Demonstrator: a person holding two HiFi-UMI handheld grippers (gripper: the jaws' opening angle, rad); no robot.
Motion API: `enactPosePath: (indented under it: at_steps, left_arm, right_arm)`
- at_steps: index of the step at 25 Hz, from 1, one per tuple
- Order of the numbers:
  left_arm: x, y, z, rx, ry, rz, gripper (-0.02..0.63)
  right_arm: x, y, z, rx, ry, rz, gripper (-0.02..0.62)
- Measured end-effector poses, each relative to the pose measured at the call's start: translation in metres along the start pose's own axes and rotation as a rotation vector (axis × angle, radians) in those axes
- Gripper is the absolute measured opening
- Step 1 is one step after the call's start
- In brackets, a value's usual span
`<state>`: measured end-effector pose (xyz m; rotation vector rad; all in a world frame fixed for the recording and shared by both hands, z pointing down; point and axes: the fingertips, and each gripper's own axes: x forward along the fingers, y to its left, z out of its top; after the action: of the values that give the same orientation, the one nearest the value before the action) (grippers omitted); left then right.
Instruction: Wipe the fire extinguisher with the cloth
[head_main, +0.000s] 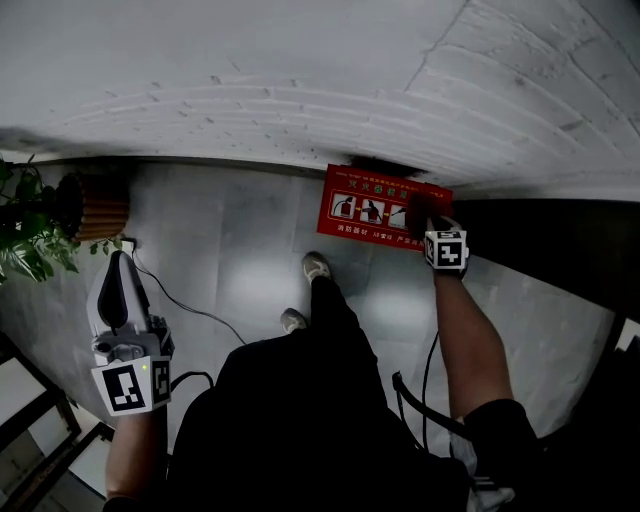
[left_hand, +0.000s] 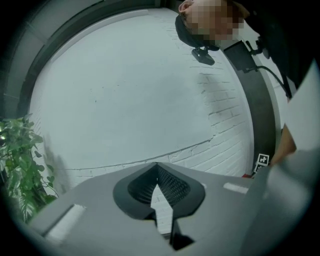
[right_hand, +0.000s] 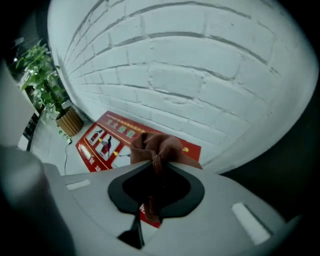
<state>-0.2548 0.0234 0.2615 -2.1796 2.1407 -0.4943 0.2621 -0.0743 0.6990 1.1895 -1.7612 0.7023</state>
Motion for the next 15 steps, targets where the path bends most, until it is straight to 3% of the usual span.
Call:
enactPosePath:
  at_steps: [9,15]
  left_arm:
    - [-0.064,0.040,-0.018,-0.039,0.019,0.159,0.000]
    - [-0.106,0.063,-0.024,-0.046,0.062,0.252,0.000]
  right_arm:
    - [0.006,0.141,0.103,-0.192,-0.168,0.210,0.035]
    - [0.024,0.233,0.099,-0.356,-0.141,0.333,0.035]
